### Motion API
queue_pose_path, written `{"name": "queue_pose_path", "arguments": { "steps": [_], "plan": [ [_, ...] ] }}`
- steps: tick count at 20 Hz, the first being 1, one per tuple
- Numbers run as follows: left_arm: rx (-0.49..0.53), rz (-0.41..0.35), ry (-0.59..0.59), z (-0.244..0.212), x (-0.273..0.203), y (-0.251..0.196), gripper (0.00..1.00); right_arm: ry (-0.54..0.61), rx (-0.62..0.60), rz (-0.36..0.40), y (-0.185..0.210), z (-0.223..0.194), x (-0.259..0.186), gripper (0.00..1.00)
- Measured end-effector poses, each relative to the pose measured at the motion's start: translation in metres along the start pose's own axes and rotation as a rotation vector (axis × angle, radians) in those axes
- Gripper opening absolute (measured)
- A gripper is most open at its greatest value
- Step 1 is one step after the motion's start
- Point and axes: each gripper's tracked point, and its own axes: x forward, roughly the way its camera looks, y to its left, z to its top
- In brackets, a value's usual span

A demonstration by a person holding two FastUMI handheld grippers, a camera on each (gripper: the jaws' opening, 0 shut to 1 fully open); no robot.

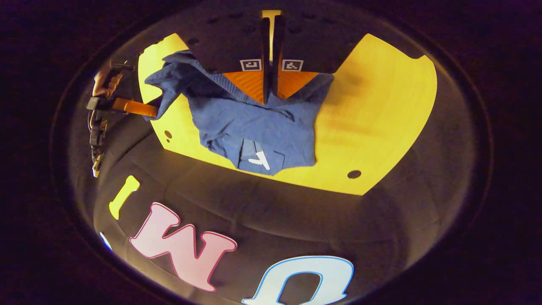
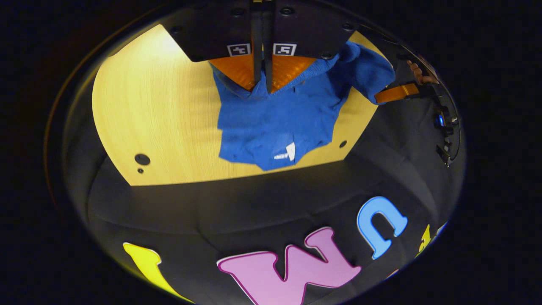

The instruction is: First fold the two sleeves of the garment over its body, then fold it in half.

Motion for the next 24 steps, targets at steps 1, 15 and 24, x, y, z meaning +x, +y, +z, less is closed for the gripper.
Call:
{"name": "queue_pose_path", "arguments": {
  "steps": [1,15,24],
  "plan": [
    [0.004,0.004,-0.043,0.025,0.011,0.001,0.01,-0.038,0.036,0.011,0.001,0.024,0.012,0.05],
    [0.048,0.227,-0.119,0.133,0.210,0.058,0.34,-0.159,0.132,-0.280,-0.119,0.089,0.190,0.02],
    [0.042,0.230,-0.453,0.130,0.083,0.037,0.87,-0.462,-0.093,-0.298,-0.064,0.112,0.061,0.99]
  ]
}}
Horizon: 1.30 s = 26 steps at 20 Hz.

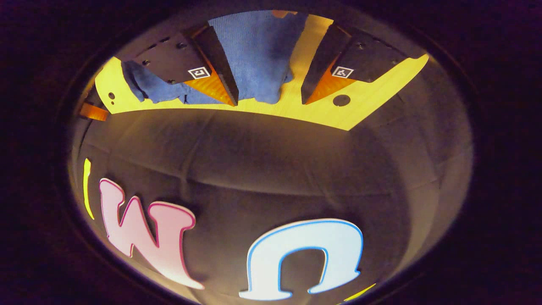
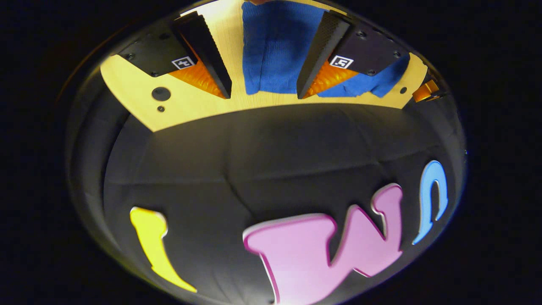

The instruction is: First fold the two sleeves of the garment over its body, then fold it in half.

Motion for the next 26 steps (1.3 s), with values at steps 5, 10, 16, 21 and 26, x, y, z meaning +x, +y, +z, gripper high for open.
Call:
{"name": "queue_pose_path", "arguments": {
  "steps": [5,10,16,21,26],
  "plan": [
    [-0.067,-0.115,-0.252,0.016,-0.123,0.003,0.86,-0.251,0.005,-0.045,0.006,0.045,-0.122,0.97],
    [0.080,-0.118,-0.425,0.007,-0.244,-0.001,0.83,-0.484,0.037,0.022,0.022,0.080,-0.263,1.00],
    [-0.028,-0.232,-0.547,-0.006,-0.394,-0.014,0.83,-0.551,-0.087,0.005,0.042,0.073,-0.388,0.96],
    [-0.037,-0.224,-0.611,-0.025,-0.473,-0.007,0.83,-0.627,-0.138,-0.021,0.048,0.074,-0.478,0.96],
    [-0.013,-0.215,-0.551,-0.045,-0.514,-0.007,0.83,-0.532,-0.134,0.040,0.067,0.031,-0.526,0.96]
  ]
}}
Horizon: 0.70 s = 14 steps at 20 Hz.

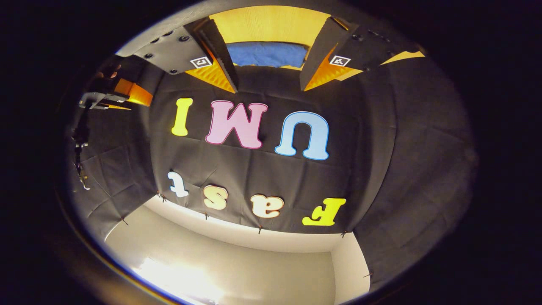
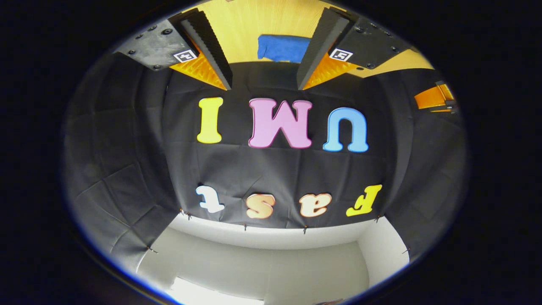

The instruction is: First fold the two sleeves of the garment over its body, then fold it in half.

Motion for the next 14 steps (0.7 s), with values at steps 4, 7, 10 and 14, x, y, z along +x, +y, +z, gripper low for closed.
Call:
{"name": "queue_pose_path", "arguments": {
  "steps": [4,7,10,14],
  "plan": [
    [0.069,-0.010,-0.003,0.007,-0.018,-0.009,0.83,-0.026,0.004,0.001,-0.004,0.024,-0.025,0.97],
    [0.065,-0.028,-0.017,0.016,-0.019,-0.024,0.82,-0.011,0.036,0.000,-0.004,0.018,-0.036,0.97],
    [0.068,-0.030,-0.029,0.026,-0.019,-0.029,0.83,0.030,0.029,0.042,0.007,0.011,-0.040,0.97],
    [0.090,-0.038,-0.031,0.030,-0.022,-0.033,0.83,0.000,0.014,0.076,0.015,0.020,-0.051,0.98]
  ]
}}
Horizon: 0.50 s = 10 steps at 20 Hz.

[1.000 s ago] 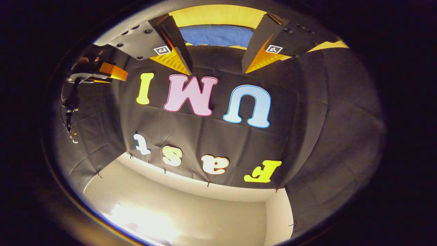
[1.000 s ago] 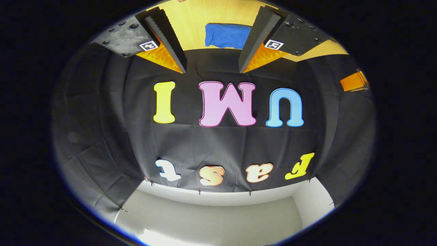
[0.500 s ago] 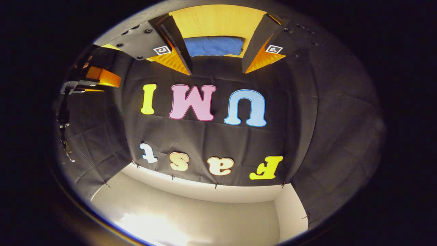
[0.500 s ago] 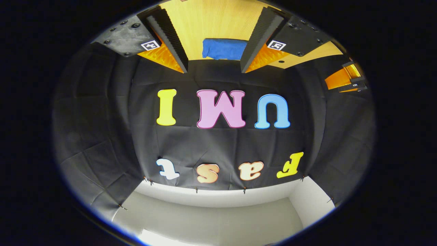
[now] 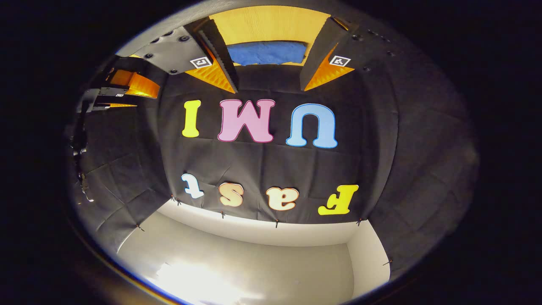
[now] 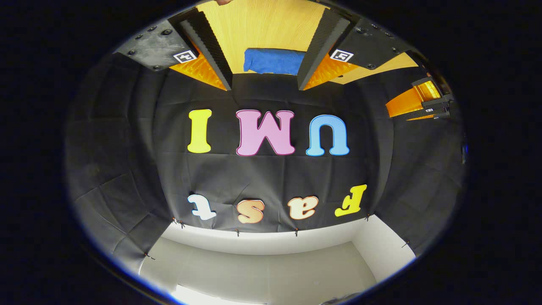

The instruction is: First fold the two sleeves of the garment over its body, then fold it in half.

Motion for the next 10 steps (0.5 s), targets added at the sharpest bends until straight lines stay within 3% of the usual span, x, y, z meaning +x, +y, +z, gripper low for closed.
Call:
{"name": "queue_pose_path", "arguments": {
  "steps": [10],
  "plan": [
    [-0.016,0.025,0.030,-0.003,-0.003,0.006,0.82,0.005,-0.006,-0.001,-0.004,-0.003,-0.001,0.98]
  ]
}}
